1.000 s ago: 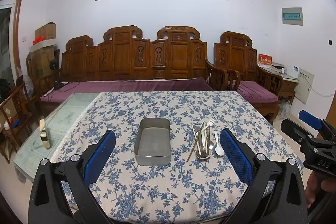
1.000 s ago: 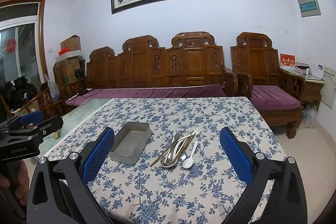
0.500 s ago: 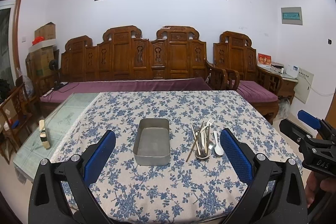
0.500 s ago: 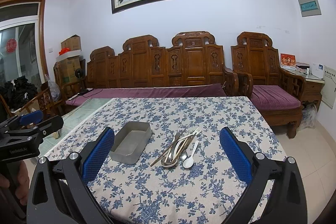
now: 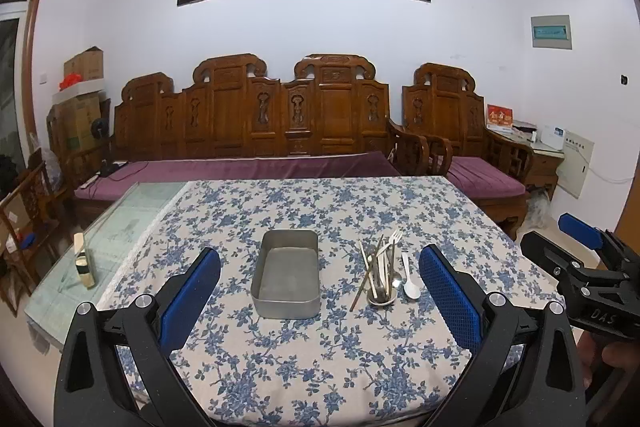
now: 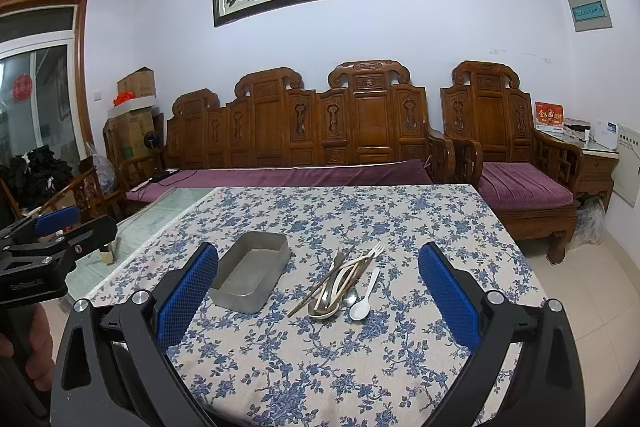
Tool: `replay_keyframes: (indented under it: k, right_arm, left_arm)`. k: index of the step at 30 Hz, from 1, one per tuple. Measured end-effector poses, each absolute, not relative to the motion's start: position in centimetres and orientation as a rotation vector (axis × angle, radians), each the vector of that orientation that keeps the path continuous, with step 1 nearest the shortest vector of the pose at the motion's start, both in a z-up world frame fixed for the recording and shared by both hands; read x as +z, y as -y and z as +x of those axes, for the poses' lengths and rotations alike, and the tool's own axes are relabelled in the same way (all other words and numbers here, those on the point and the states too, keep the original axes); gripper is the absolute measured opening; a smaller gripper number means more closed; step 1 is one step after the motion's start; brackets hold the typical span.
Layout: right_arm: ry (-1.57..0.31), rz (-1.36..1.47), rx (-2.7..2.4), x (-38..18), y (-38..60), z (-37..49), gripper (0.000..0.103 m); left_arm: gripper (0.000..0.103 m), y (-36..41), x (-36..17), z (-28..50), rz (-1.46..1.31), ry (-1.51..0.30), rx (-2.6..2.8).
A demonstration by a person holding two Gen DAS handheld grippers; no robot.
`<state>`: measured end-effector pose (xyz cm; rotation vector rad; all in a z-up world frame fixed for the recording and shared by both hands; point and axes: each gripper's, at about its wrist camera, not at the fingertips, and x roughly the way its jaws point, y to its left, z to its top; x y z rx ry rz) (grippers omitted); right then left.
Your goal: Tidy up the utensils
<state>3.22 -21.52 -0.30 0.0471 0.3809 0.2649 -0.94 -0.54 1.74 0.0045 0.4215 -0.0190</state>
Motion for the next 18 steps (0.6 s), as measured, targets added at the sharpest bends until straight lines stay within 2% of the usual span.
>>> replay_keyframes:
  k: [18]
  right_arm:
    - [-0.379,0.05,0.265,-0.38,21.19,3.19,0.1]
  left_arm:
    - [0.096,0.96,1.68,-1.13,0.008,-0.417,-0.027]
